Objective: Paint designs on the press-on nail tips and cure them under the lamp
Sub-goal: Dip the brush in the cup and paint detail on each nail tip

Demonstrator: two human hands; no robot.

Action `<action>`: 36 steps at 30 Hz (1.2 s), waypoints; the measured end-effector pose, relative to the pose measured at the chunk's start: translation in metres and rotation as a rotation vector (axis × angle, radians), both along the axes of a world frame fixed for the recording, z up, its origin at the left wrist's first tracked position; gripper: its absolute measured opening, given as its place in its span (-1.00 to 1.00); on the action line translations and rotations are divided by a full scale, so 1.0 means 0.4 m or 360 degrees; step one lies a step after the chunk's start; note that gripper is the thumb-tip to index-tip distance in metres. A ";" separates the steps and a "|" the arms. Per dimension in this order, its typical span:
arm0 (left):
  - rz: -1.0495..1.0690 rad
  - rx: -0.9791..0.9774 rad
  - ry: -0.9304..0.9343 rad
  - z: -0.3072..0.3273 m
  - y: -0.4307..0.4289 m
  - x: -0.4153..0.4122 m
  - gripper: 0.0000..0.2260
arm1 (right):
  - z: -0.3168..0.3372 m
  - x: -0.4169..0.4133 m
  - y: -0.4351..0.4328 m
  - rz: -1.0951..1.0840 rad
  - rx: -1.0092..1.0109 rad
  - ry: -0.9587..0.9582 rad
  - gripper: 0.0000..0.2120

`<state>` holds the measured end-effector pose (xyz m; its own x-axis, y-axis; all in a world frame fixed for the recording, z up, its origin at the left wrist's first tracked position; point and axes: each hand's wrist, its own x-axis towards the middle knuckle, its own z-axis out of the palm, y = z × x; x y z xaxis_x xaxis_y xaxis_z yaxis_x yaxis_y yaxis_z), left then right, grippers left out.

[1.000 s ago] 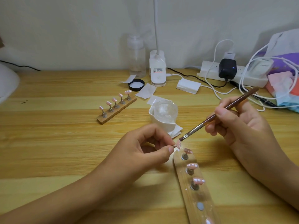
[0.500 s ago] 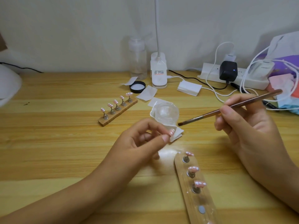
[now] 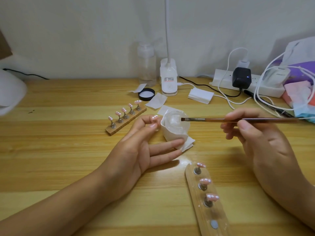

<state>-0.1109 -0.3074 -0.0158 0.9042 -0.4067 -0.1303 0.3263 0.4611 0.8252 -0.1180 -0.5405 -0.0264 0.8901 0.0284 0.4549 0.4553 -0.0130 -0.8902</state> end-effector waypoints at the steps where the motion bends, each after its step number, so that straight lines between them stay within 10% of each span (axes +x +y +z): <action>1: -0.0039 -0.0005 0.0000 0.000 -0.001 0.001 -0.93 | 0.000 -0.001 0.001 0.0017 -0.0028 0.0015 -0.79; 28: -0.0160 0.0256 -0.0222 0.001 -0.019 -0.010 -0.82 | 0.006 -0.030 0.018 0.0039 -0.0901 -0.0398 -0.84; 36: -0.0169 0.0230 -0.0194 0.001 -0.016 -0.008 -0.80 | 0.006 -0.020 0.017 0.0112 -0.0570 -0.0193 -0.83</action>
<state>-0.1143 -0.3140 -0.0155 0.8698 -0.4858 -0.0864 0.2603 0.3032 0.9167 -0.1262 -0.5336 -0.0241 0.8207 0.2635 0.5070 0.5679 -0.2783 -0.7746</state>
